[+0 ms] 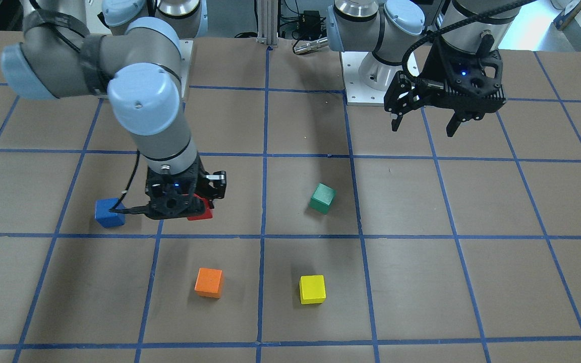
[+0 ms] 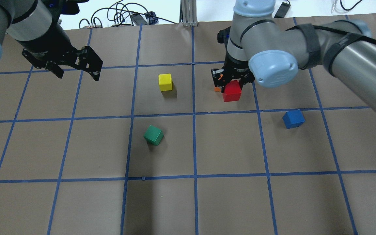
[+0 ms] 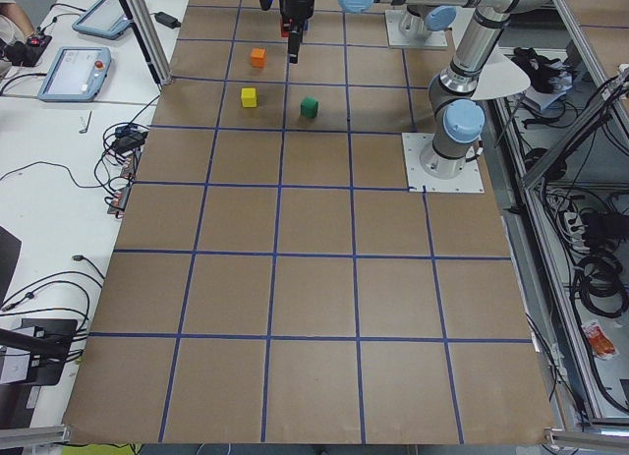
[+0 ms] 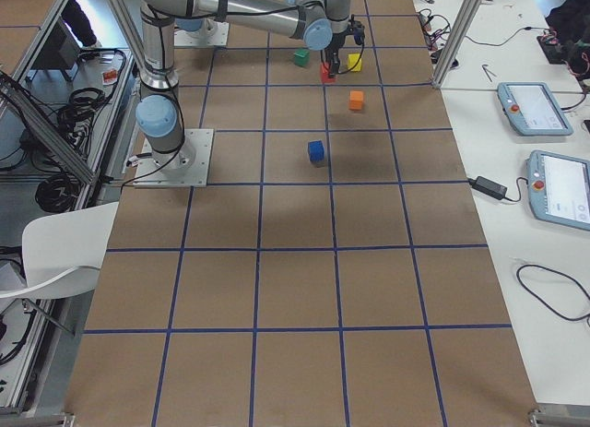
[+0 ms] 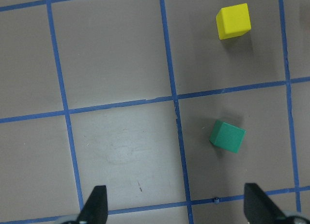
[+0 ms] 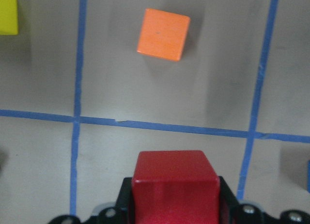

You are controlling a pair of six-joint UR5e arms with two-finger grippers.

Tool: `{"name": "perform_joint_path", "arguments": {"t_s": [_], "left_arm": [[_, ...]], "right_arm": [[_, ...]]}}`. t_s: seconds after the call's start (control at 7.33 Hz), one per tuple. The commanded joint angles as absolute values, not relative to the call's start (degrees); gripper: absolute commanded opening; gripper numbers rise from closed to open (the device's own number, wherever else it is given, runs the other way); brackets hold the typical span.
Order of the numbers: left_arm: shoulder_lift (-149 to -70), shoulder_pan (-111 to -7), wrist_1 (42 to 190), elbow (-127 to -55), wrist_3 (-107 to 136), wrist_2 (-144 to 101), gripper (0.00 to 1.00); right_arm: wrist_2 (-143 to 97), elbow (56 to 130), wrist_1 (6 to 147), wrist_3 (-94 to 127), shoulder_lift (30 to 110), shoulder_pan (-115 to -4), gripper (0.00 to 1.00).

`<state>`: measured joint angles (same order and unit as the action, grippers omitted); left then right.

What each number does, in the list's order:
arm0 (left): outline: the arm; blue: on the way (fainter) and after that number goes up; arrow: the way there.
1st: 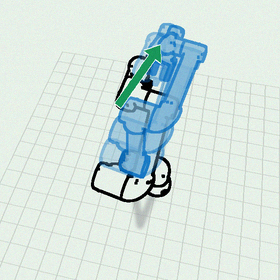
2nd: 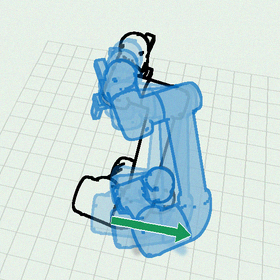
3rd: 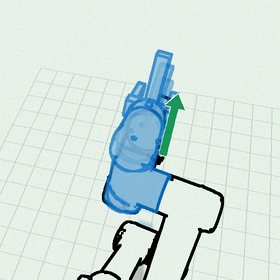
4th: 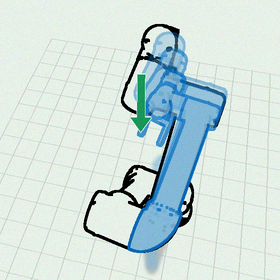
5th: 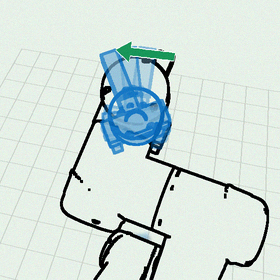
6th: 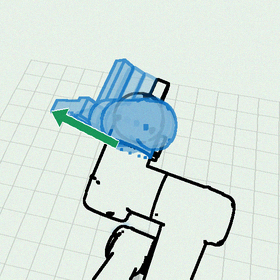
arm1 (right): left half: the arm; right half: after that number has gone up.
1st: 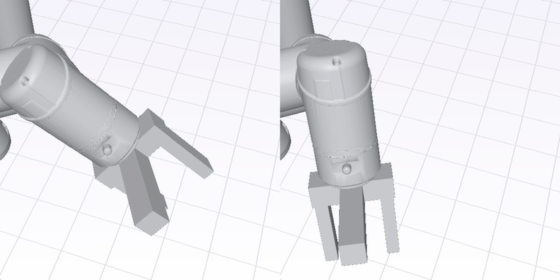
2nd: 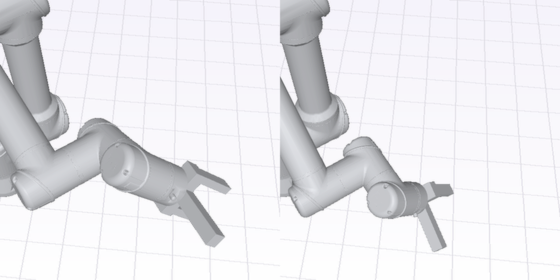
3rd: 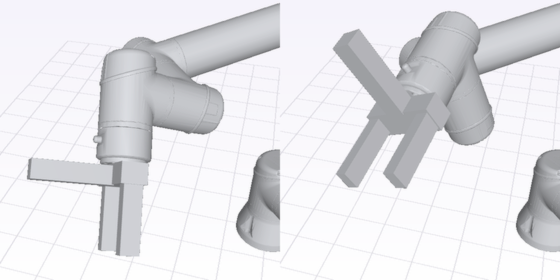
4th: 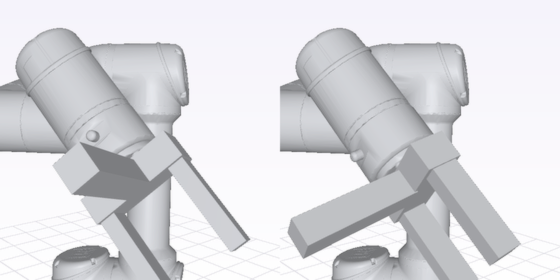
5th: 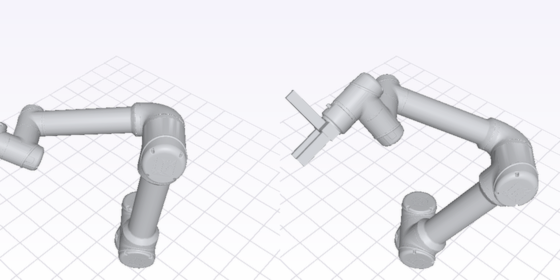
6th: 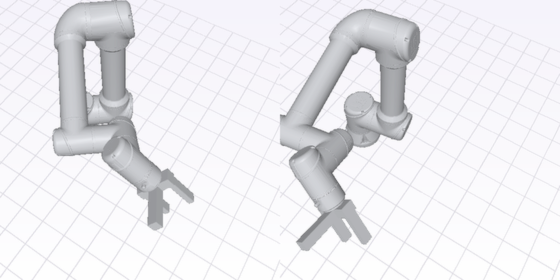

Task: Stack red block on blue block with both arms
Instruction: 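Carry the red cube with the right gripper over the blue cube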

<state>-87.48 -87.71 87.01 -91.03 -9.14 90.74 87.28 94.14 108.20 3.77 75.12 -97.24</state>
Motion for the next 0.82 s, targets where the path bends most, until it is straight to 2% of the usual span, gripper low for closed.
{"name": "perform_joint_path", "arguments": {"t_s": [0.0, 0.55, 0.68], "left_arm": [[-87.45, -87.71, 87.01, -90.88, -9.14, 90.70, 1.00], [-87.45, -87.71, 87.01, -91.05, -9.14, 90.44, 1.00], [-87.71, -87.80, 86.92, -90.71, -9.05, 90.18, 1.00]], "right_arm": [[87.62, 96.14, 106.43, 2.99, 76.64, -91.25, 0.00], [91.85, 101.49, 107.83, -6.67, 78.83, -85.89, 0.00], [92.02, 104.38, 112.80, -11.99, 79.36, -83.61, 0.00]]}}
